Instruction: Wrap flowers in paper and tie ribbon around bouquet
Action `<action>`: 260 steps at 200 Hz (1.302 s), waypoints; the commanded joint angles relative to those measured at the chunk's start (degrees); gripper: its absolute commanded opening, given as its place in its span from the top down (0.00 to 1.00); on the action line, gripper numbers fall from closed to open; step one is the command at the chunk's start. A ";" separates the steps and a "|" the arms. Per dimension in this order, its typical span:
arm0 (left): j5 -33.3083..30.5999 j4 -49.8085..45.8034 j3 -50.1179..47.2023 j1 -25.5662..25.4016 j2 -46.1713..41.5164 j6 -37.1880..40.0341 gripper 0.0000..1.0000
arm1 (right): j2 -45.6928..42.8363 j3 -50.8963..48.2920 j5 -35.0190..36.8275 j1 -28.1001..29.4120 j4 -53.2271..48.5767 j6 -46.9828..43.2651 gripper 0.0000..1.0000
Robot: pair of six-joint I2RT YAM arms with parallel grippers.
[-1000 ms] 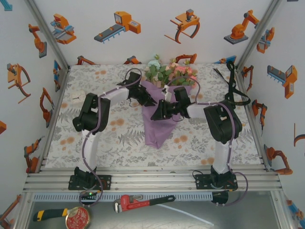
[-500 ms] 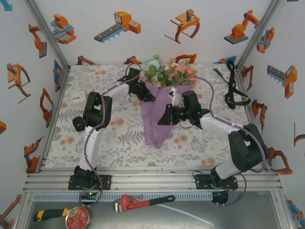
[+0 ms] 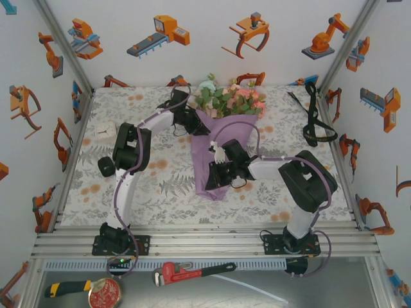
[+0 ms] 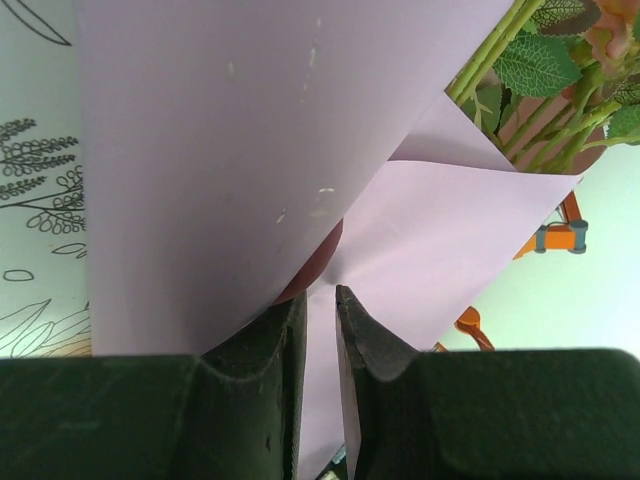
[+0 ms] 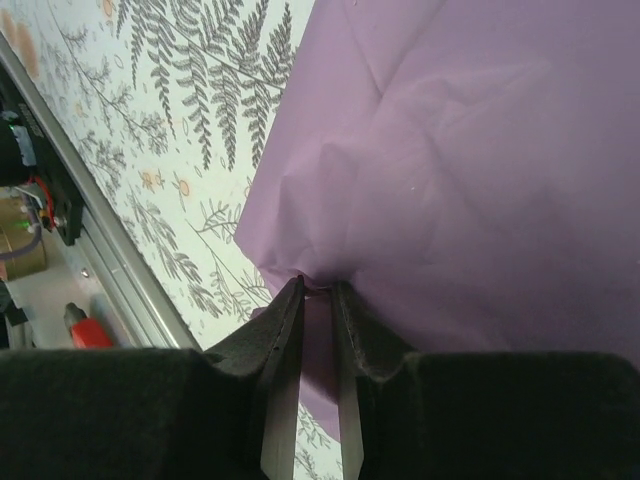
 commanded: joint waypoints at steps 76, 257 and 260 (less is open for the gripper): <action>1.39 -3.08 -8.40 -0.03 -13.35 7.98 0.75 | -22.88 -3.97 14.62 -0.91 -10.86 0.64 0.63; 3.76 -2.96 -14.22 -8.27 -14.16 7.80 0.44 | -26.18 -8.05 16.79 -1.30 -7.69 0.05 0.72; 3.70 -2.96 -14.36 -8.40 -14.08 7.86 0.44 | -26.21 -8.01 16.81 -1.30 -7.65 -0.06 0.72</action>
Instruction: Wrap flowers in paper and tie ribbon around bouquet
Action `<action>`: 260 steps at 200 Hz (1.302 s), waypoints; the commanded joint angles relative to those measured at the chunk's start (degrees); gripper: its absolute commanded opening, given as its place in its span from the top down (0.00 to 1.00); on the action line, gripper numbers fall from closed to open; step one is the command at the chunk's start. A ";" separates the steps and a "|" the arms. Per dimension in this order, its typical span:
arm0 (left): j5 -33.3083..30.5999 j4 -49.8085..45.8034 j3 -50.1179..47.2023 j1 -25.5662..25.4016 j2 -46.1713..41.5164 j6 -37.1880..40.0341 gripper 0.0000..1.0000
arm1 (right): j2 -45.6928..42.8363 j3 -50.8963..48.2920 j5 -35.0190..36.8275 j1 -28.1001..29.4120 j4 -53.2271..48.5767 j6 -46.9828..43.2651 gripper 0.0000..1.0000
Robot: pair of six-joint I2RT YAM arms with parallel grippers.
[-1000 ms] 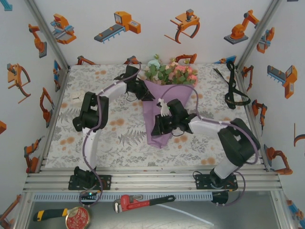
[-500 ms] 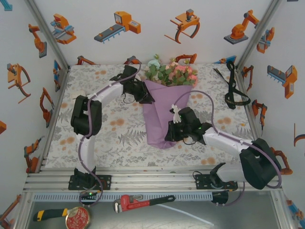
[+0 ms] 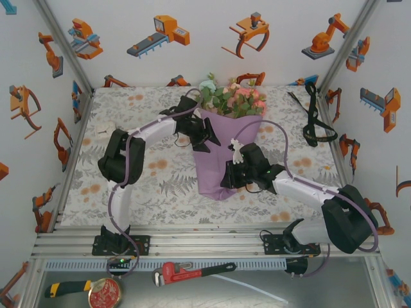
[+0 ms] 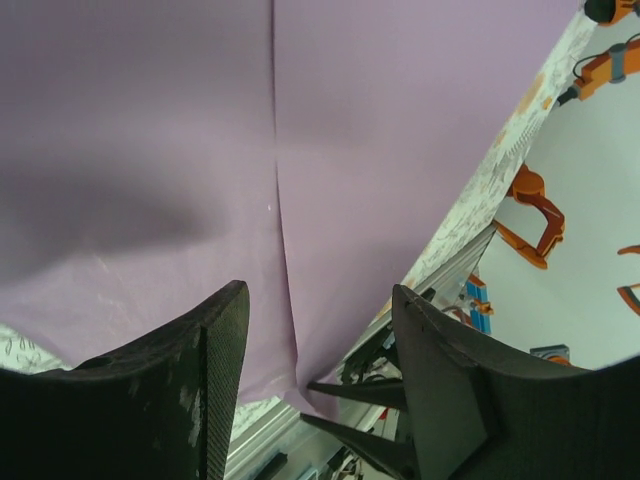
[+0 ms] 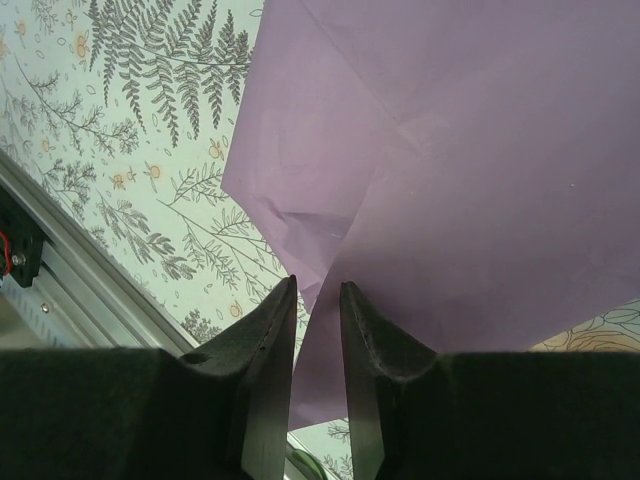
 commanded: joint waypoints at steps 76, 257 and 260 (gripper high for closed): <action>4.53 3.61 0.57 -3.56 5.14 -0.85 0.50 | -1.13 1.74 0.41 -0.54 1.54 -1.23 0.72; 6.09 12.37 -0.87 2.03 1.36 -6.51 1.00 | -8.93 2.74 -2.08 -6.01 -3.39 1.67 0.70; 6.15 12.51 -0.97 2.08 1.37 -6.58 1.00 | -8.32 2.93 -2.78 -5.99 -3.13 1.58 0.70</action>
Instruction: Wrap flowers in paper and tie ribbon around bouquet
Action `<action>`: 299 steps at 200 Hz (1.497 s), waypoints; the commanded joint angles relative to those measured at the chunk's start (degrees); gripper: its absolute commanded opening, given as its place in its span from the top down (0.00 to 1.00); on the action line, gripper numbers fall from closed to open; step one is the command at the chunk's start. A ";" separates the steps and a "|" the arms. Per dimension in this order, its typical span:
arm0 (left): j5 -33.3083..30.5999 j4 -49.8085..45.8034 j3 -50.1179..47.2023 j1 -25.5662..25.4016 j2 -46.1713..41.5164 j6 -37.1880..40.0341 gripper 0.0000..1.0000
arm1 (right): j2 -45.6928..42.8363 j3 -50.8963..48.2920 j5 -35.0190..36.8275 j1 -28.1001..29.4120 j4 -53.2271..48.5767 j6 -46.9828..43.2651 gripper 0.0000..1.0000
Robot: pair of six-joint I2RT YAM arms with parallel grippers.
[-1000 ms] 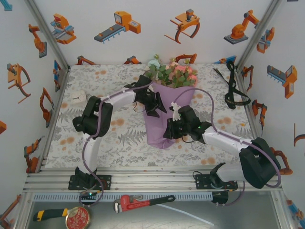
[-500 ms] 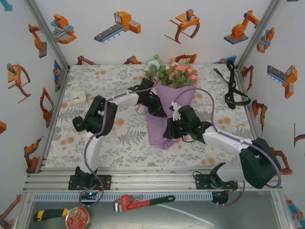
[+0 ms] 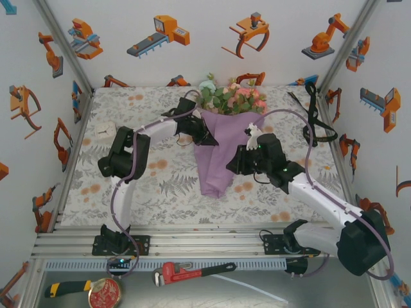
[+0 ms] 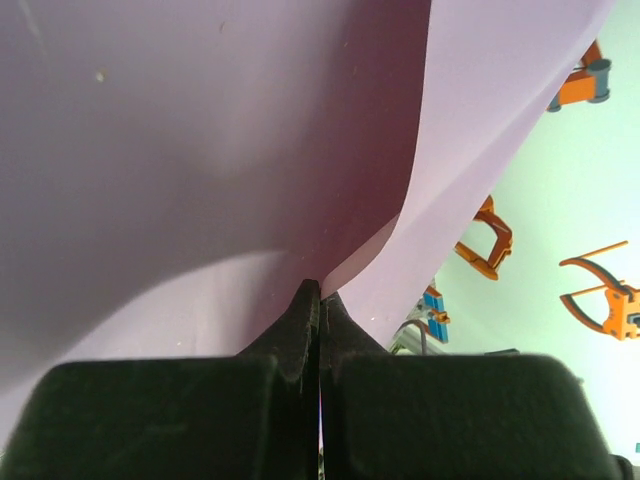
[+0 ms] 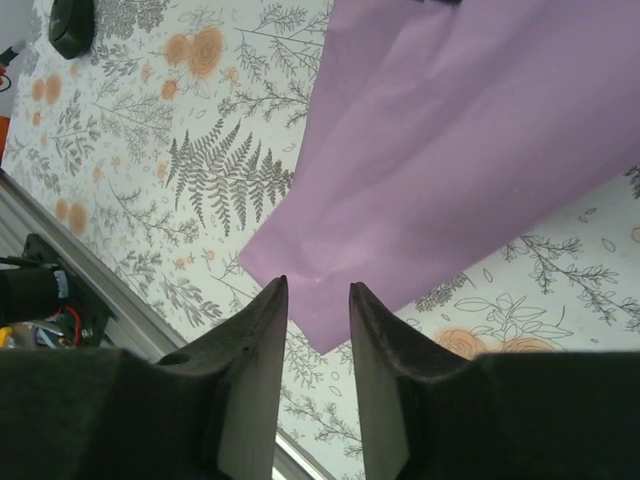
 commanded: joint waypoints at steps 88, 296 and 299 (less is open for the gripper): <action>-0.89 3.36 -6.98 1.59 -6.14 -0.33 1.00 | 23.25 5.87 -14.10 1.56 8.08 -2.15 0.77; -2.48 -4.50 -10.15 0.41 -13.41 1.20 0.76 | 34.66 4.89 -20.95 2.04 16.43 -1.90 0.74; -2.39 -4.79 -9.64 0.16 -13.05 1.04 0.76 | 34.65 4.90 -20.94 2.04 16.50 -1.84 0.74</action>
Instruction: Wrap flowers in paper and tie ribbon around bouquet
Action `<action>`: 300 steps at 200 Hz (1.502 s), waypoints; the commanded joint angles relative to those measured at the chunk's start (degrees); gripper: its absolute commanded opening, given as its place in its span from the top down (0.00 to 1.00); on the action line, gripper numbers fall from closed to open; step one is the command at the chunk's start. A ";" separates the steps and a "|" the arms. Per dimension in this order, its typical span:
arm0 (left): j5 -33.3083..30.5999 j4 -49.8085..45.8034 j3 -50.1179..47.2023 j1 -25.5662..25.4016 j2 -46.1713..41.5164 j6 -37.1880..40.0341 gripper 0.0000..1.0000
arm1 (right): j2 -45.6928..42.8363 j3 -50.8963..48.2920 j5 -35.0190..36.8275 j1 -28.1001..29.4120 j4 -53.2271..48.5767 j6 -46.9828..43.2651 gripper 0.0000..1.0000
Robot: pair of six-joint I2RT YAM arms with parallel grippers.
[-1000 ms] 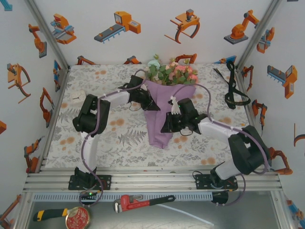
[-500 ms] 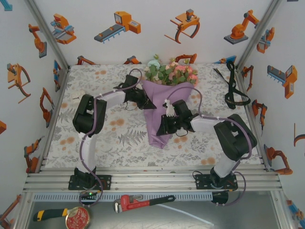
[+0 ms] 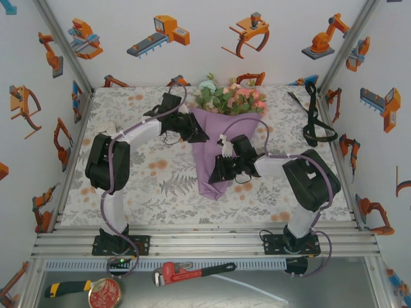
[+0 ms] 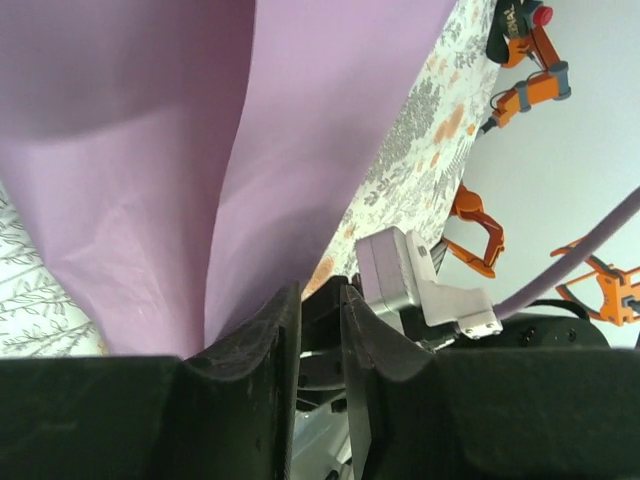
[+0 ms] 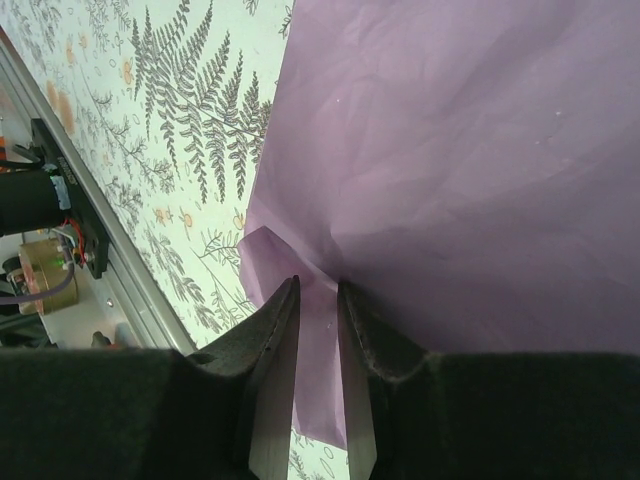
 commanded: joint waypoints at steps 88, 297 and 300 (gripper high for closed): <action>-0.16 -6.36 -0.92 -2.56 10.39 1.19 0.84 | -3.96 0.87 -0.52 -0.02 0.38 0.63 0.74; -0.29 -8.31 -5.21 1.40 8.59 7.56 0.84 | 15.47 7.99 5.45 -25.71 25.11 24.64 0.68; -0.29 -8.32 -5.23 1.40 8.62 7.64 0.84 | 15.73 8.27 5.45 -26.13 25.09 24.65 0.68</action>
